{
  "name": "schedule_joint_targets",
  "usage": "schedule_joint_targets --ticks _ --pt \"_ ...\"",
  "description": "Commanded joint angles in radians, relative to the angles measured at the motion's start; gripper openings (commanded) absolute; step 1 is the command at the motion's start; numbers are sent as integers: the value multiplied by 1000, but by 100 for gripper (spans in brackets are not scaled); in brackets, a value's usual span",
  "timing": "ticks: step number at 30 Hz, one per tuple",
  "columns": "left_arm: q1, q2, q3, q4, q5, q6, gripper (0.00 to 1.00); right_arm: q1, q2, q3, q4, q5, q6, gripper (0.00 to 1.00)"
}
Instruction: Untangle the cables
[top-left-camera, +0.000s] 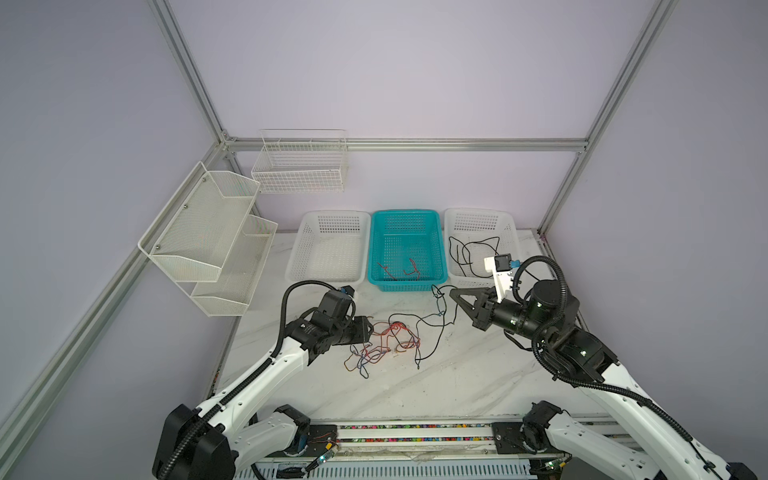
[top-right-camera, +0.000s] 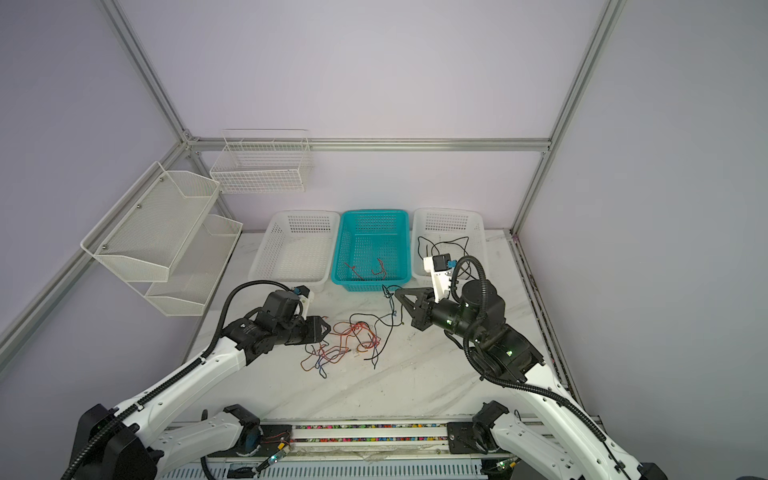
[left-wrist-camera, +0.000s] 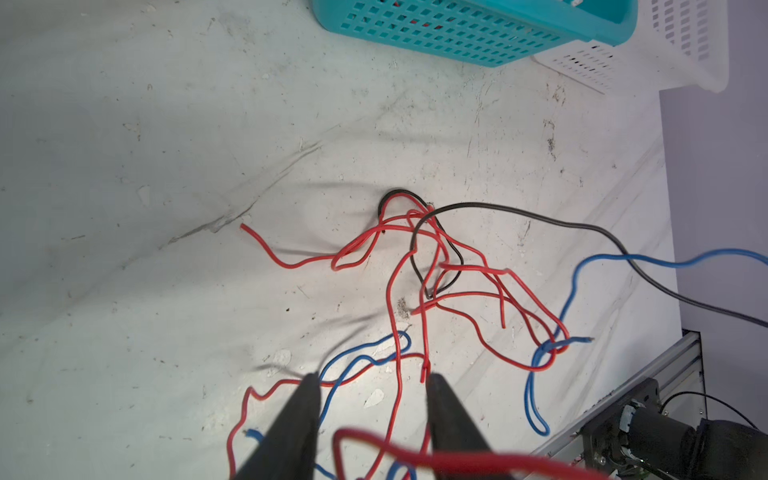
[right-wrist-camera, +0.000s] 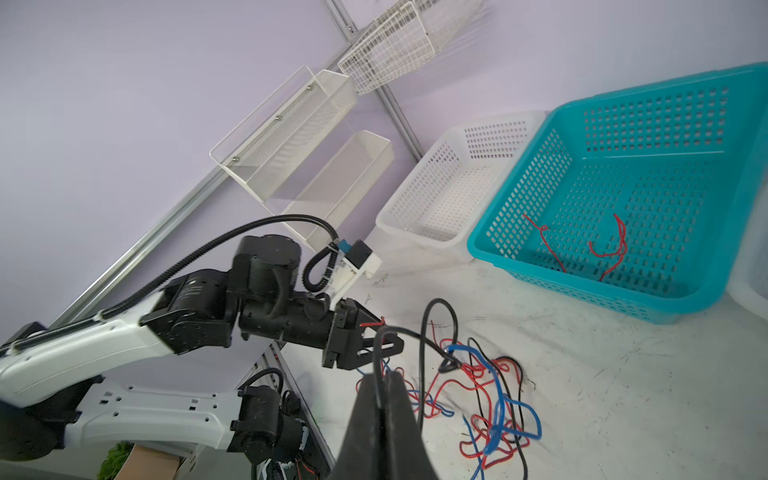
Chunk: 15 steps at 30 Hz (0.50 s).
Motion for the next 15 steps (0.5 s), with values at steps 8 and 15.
schedule_joint_targets --ticks 8,15 --pt "-5 -97 108 252 192 -20 81 -4 17 44 31 -176 -42 0" --pt "-63 -99 36 504 369 -23 85 -5 29 38 67 -232 -25 0"
